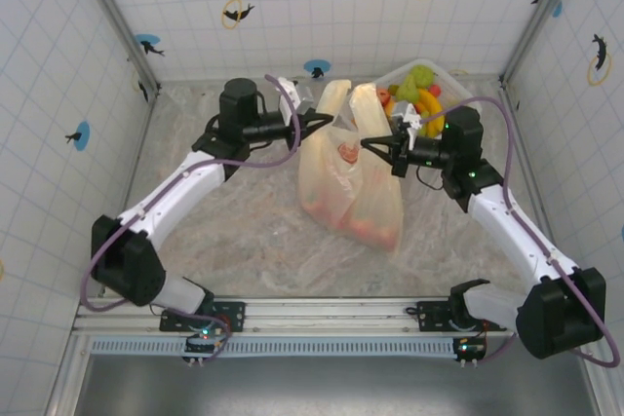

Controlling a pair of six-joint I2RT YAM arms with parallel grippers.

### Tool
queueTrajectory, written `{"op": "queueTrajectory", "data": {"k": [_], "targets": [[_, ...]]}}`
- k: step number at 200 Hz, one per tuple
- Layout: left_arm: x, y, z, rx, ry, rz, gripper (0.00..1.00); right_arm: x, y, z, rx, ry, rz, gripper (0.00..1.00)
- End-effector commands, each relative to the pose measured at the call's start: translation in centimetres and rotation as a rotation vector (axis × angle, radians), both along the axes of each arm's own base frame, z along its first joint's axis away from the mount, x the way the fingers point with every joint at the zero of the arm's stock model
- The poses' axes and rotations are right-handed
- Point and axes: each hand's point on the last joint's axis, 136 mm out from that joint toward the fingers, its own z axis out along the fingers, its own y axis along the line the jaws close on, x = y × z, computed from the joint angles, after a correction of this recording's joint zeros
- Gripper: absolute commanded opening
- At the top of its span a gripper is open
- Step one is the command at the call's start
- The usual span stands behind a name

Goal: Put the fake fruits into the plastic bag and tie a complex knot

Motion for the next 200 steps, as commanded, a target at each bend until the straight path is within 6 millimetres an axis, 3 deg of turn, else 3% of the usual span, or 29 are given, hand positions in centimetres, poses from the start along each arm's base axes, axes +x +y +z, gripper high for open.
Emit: {"op": "queueTrajectory", "data": {"k": [1, 53, 120, 200], "targets": [[-2.4, 1.8, -0.7, 0.075, -0.03, 0.005, 0.0, 0.3, 0.8, 1.6, -0.01, -0.071, 0.033, 0.0], [-5.5, 3.7, -1.3, 0.128, -0.078, -0.008, 0.0, 1.4, 1.9, 1.8, 0.008, -0.069, 0.064, 0.0], [-7.9, 2.4, -0.9, 0.099, -0.062, -0.225, 0.0, 0.8, 2.8, -0.7, -0.043, -0.013, 0.099, 0.0], [-8.0, 0.4, -2.5, 0.174, 0.017, -0.295, 0.0, -0.9, 3.6, -2.6, -0.118, 0.027, 0.156, 0.01]]}}
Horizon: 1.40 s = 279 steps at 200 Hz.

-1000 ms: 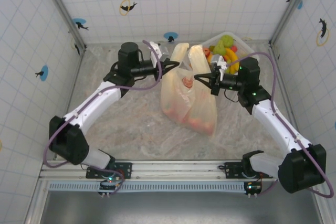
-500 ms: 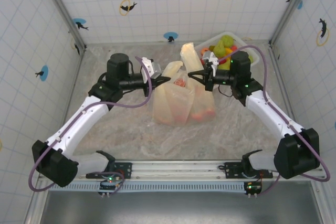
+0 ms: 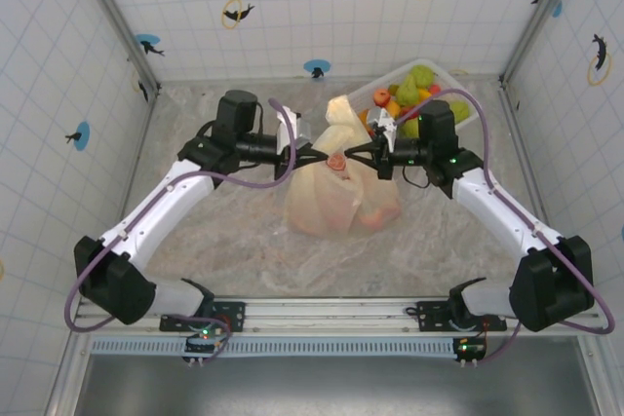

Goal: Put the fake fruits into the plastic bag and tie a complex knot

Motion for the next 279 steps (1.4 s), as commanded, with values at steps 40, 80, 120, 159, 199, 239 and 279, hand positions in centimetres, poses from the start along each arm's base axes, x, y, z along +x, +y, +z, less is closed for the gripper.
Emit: {"op": "queueTrajectory", "data": {"k": [40, 80, 120, 159, 199, 239, 279], "targets": [[-0.6, -1.0, -0.7, 0.056, 0.014, -0.045, 0.0, -0.8, 0.4, 1.0, -0.017, -0.035, 0.035, 0.04], [-0.1, -1.5, -1.6, 0.105, 0.025, -0.039, 0.0, -1.2, 0.2, 1.4, -0.017, -0.046, 0.041, 0.11], [0.0, -1.8, -2.0, 0.134, 0.029, -0.044, 0.0, -1.8, -0.2, 2.0, -0.008, -0.064, 0.045, 0.2], [-0.1, -1.9, -2.0, 0.135, 0.026, -0.052, 0.0, -2.2, -0.7, 2.6, 0.006, -0.076, 0.051, 0.32], [-0.1, -2.2, -2.0, 0.142, 0.031, -0.067, 0.0, -2.4, -0.6, 2.7, 0.01, -0.067, 0.064, 0.43], [-0.3, -2.6, -2.0, 0.15, 0.031, -0.076, 0.0, -2.7, -1.0, 2.1, -0.013, -0.051, 0.058, 0.55], [-0.1, -2.7, -2.6, 0.173, 0.037, -0.071, 0.0, -2.9, -1.5, 2.1, -0.008, -0.06, 0.049, 0.62]]}}
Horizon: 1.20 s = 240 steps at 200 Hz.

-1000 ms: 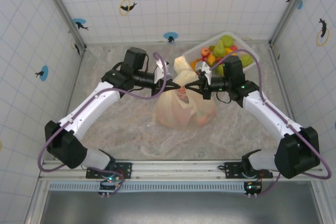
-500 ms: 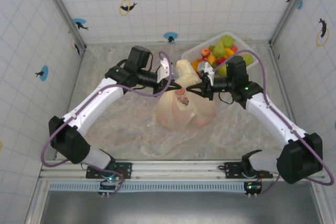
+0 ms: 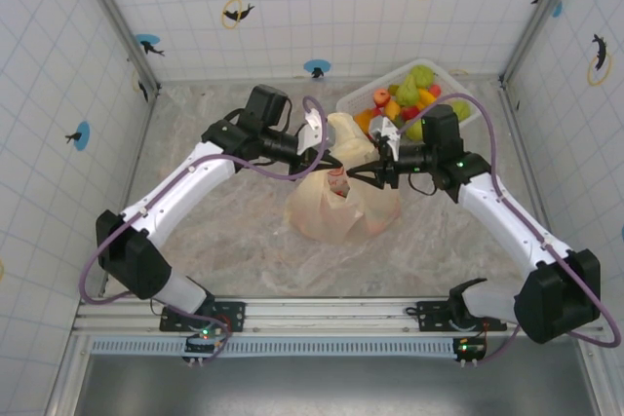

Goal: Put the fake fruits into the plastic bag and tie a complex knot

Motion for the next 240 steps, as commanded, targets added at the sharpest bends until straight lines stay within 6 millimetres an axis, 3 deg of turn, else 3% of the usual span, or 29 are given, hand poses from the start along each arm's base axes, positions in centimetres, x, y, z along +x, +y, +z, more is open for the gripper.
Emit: {"op": "queueTrajectory", "data": {"k": [1, 78, 107, 141, 206, 240], "targets": [[0.0, -0.2, 0.0, 0.019, -0.013, -0.014, 0.0, -0.7, -0.4, 2.0, 0.029, -0.049, 0.013, 0.62], [0.2, -0.6, -0.6, 0.042, -0.006, -0.018, 0.0, -0.6, 0.2, 2.8, 0.063, -0.057, 0.018, 0.65], [0.3, -0.6, -0.7, 0.047, -0.01, -0.017, 0.0, -0.5, 0.6, 2.6, 0.058, -0.054, 0.022, 0.6], [0.4, -0.6, -0.8, 0.054, -0.017, -0.012, 0.0, -0.3, 0.8, 2.6, 0.056, -0.053, 0.017, 0.47], [1.0, -0.2, 0.2, 0.049, -0.06, 0.051, 0.01, -0.1, 0.6, 2.8, 0.056, -0.057, -0.003, 0.0], [1.6, 0.6, 1.0, 0.022, -0.07, 0.096, 0.18, -0.3, 0.5, 3.4, 0.062, -0.078, -0.005, 0.0]]}}
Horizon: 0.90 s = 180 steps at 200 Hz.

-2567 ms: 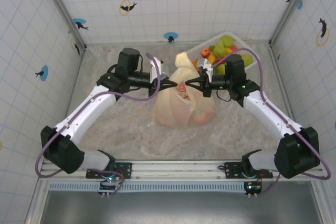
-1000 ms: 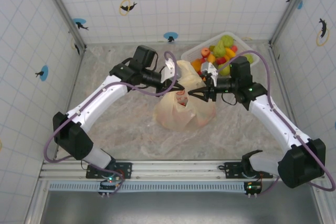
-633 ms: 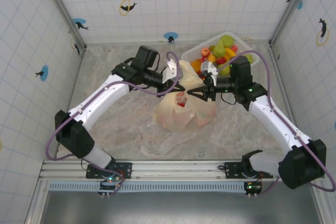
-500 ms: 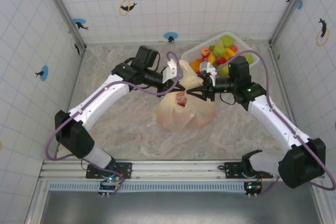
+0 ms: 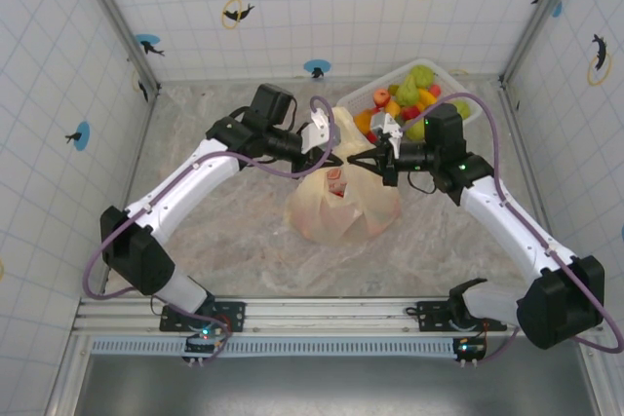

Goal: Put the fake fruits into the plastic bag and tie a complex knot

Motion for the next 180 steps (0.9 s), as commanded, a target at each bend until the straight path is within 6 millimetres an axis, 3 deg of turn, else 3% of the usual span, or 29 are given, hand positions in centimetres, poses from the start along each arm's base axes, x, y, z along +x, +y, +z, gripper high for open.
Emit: {"op": "queueTrajectory", "data": {"k": [1, 28, 46, 66, 111, 136, 180], "targets": [[0.4, 0.8, 1.7, -0.039, -0.041, 0.04, 0.18, -0.1, 0.1, 1.6, 0.021, -0.057, 0.004, 0.0], [0.1, 1.3, 1.8, -0.058, -0.031, 0.039, 0.4, -0.1, 0.1, 1.9, 0.025, -0.065, 0.002, 0.0], [-0.3, 1.2, 1.7, -0.078, -0.028, 0.024, 0.64, -0.2, 0.2, 2.1, 0.029, -0.069, 0.008, 0.0], [0.3, 0.9, 1.2, -0.079, -0.02, 0.037, 0.74, -0.3, 0.4, 2.0, 0.031, -0.069, 0.013, 0.0], [1.7, 0.0, 1.0, -0.085, -0.02, 0.047, 0.76, -0.6, 0.6, 2.3, 0.039, -0.077, 0.023, 0.0], [1.5, -0.4, 1.3, -0.113, -0.023, 0.02, 0.73, -0.8, 0.5, 2.4, 0.043, -0.081, 0.023, 0.0], [0.0, -0.6, 2.7, -0.192, -0.021, -0.058, 0.53, -0.7, 0.6, 2.0, 0.039, -0.074, 0.024, 0.0]]}}
